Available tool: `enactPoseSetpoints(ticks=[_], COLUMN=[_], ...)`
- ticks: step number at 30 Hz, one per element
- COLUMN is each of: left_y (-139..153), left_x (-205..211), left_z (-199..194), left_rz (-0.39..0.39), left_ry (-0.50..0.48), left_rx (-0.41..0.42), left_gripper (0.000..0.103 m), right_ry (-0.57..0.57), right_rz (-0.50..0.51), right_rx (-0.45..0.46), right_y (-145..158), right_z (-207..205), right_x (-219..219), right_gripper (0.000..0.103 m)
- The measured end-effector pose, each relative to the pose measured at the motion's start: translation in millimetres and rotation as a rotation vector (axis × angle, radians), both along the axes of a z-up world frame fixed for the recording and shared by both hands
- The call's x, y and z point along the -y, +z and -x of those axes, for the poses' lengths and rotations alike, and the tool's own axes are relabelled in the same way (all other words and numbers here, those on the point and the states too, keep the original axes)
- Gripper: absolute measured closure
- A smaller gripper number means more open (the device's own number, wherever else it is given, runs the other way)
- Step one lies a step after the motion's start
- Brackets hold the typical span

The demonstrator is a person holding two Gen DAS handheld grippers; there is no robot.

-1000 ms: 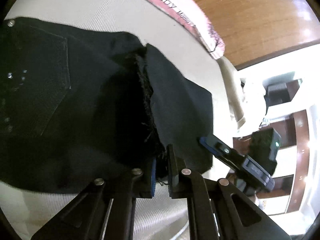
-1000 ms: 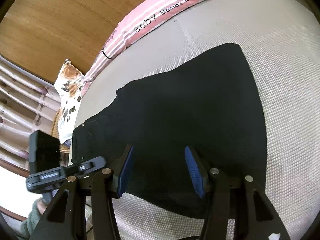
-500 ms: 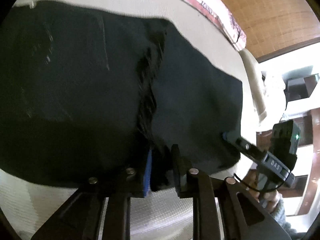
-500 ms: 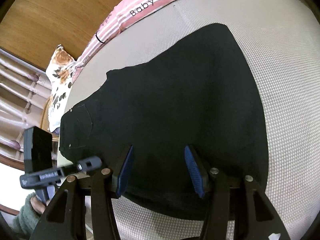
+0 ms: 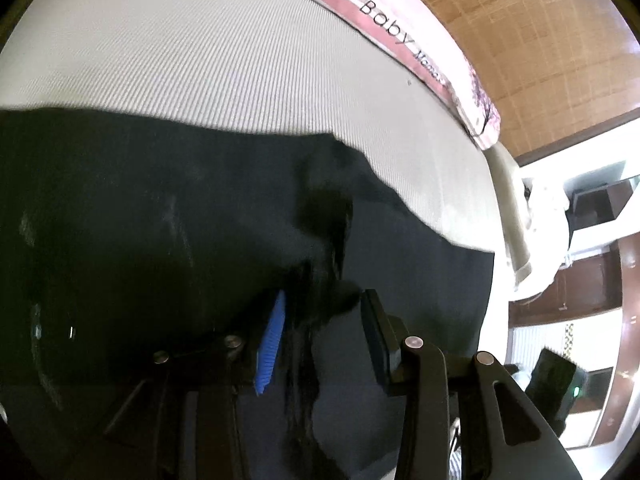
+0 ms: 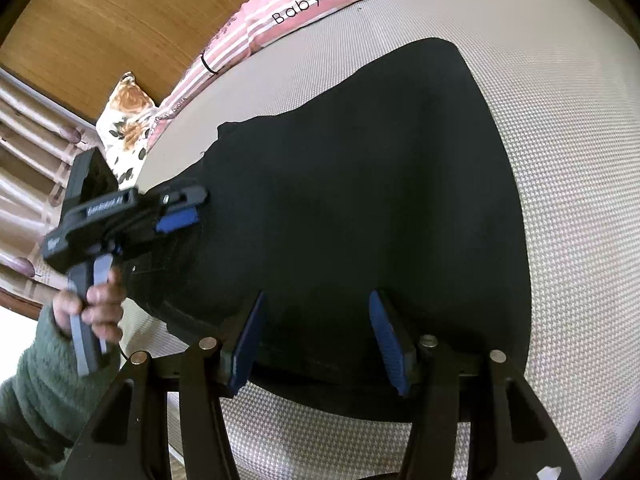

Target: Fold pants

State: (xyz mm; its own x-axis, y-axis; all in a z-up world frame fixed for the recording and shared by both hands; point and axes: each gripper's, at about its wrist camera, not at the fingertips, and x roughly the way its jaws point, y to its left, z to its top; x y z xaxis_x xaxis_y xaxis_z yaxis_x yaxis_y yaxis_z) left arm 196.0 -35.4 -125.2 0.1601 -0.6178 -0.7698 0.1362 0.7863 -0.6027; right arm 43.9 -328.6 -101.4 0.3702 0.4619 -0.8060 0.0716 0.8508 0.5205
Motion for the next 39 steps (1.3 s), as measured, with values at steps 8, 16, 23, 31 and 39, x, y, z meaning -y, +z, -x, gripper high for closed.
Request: enactPoseSetpoints(ticks=[8, 16, 23, 31, 39], left_y=[7.2, 6.4, 41.2, 56.4, 8.9], left_x=[13.7, 18.2, 30.7, 83.9, 92.3], left_z=[-13.8, -2.1, 15.1, 47.0, 36.1], left_rz=[0.032, -0.125, -0.255, -0.312, -0.335], left_ry=[-0.009, -0.039, -0.052, -0.203, -0.242], left_rx=[0.042, 0.182, 0.369, 0.547, 0.441], left_gripper=[0.088, 0.095, 0.093, 0.082, 0.082], right_ry=[0.088, 0.163, 0.061, -0.034, -0.052], right_rz=[0.036, 0.064, 0.09, 0.29, 0.35], right_rx=[0.028, 0.045, 0.123, 0.169, 0.135], right_y=[5.5, 7.4, 39.9, 43.3, 6.5], right_z=[12.1, 17.2, -6.9, -67.1, -93.7], right_x=[-20.4, -36.6, -4.0, 24.0, 36.5], right_gripper=[0.047, 0.043, 0.046, 0.073, 0.101])
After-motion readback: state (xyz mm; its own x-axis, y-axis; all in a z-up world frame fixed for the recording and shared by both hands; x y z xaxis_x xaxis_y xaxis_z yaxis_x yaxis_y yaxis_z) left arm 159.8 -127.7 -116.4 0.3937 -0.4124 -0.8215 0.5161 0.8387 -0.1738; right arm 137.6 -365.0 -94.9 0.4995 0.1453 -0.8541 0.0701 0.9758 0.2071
